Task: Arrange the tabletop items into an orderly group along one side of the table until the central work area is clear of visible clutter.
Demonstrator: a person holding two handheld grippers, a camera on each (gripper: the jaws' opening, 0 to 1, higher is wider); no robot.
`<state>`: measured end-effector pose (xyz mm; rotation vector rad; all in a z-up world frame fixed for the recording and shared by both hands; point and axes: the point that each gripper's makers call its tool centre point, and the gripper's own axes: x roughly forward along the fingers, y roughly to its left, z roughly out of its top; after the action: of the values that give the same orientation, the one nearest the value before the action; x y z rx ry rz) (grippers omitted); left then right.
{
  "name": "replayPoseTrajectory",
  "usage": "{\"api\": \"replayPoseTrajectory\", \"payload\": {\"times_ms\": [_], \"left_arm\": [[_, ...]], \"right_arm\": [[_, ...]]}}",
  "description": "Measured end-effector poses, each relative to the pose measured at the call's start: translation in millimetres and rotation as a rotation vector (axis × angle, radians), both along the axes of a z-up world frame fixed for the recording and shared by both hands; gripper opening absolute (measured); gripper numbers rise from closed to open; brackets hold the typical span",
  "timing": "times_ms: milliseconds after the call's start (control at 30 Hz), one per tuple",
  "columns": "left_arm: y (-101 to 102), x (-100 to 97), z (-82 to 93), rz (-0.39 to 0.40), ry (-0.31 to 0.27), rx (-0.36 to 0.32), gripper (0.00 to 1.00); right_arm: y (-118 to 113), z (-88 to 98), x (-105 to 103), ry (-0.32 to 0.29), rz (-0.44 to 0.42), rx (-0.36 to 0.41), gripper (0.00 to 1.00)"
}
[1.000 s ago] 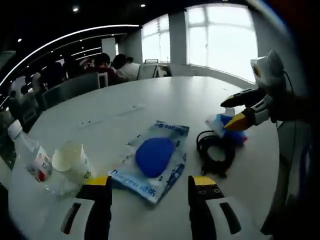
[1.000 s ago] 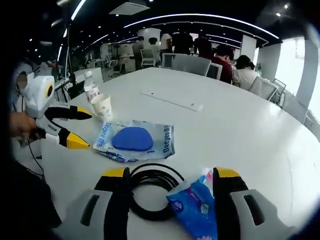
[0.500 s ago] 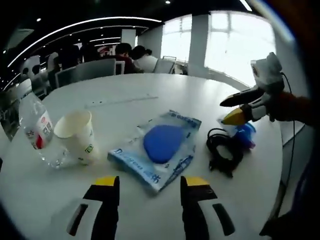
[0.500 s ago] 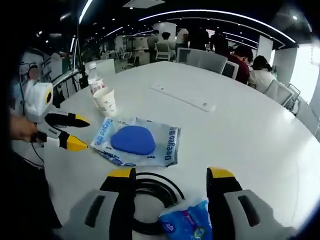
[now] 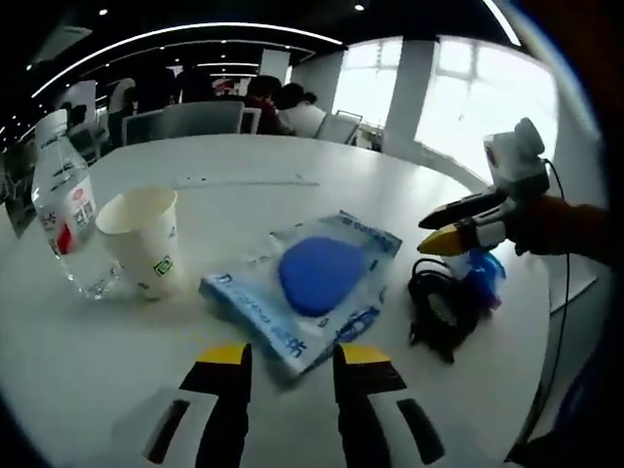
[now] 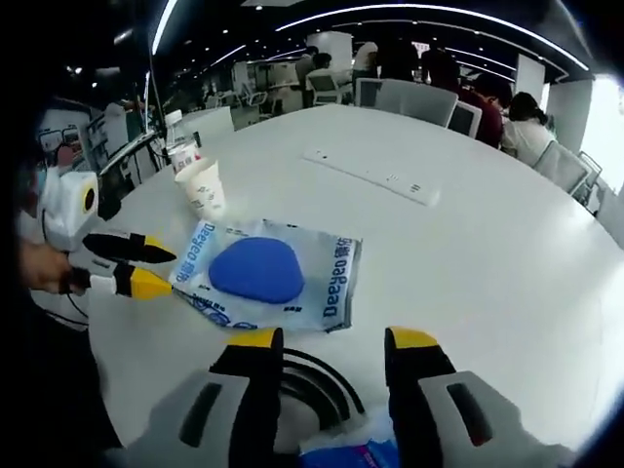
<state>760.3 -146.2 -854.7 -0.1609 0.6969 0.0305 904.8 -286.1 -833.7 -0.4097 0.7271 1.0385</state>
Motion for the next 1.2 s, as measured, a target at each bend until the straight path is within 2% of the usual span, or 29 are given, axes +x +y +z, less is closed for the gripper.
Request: {"api": "replayPoseTrajectory", "payload": {"times_ms": [233, 367, 600, 700, 800, 867, 967, 1033, 1200], "left_arm": [[5, 1.9, -7.2, 0.023, 0.02, -0.019, 0.23], [5, 1.6, -8.6, 0.024, 0.026, -0.023, 0.15], [8, 1.4, -13.2, 0.049, 0.041, -0.042, 0.12], [8, 1.9, -15.6, 0.048, 0.044, -0.043, 0.12], [7, 2.2, -16.2, 0.045, 0.046, -0.045, 0.11], [6, 2.2, -16.6, 0.043, 0.047, -0.052, 0.09], [5, 1.6, -17.8, 0.04, 0.057, -0.061, 0.06], [5, 2.0, -18.1, 0.043, 0.057, -0.064, 0.05], [4, 2.6, -16.8, 0.051, 0.06, -0.077, 0.02]], "right_arm": [[9, -8.4, 3, 0.028, -0.008, 0.0, 0.31], [13, -10.3, 2, 0.044, -0.007, 0.004, 0.24], [18, -15.6, 3, 0.058, -0.017, 0.003, 0.21], [21, -19.9, 4, 0.063, -0.014, -0.006, 0.14], [21, -26.6, 5, 0.062, -0.014, -0.027, 0.13], [19, -26.6, 5, 0.064, -0.016, -0.027, 0.12], [15, -28.7, 9, 0.053, -0.021, -0.036, 0.04], [16, -28.6, 8, 0.069, -0.024, -0.026, 0.03], [17, -27.9, 5, 0.046, -0.007, -0.032, 0.0]]}}
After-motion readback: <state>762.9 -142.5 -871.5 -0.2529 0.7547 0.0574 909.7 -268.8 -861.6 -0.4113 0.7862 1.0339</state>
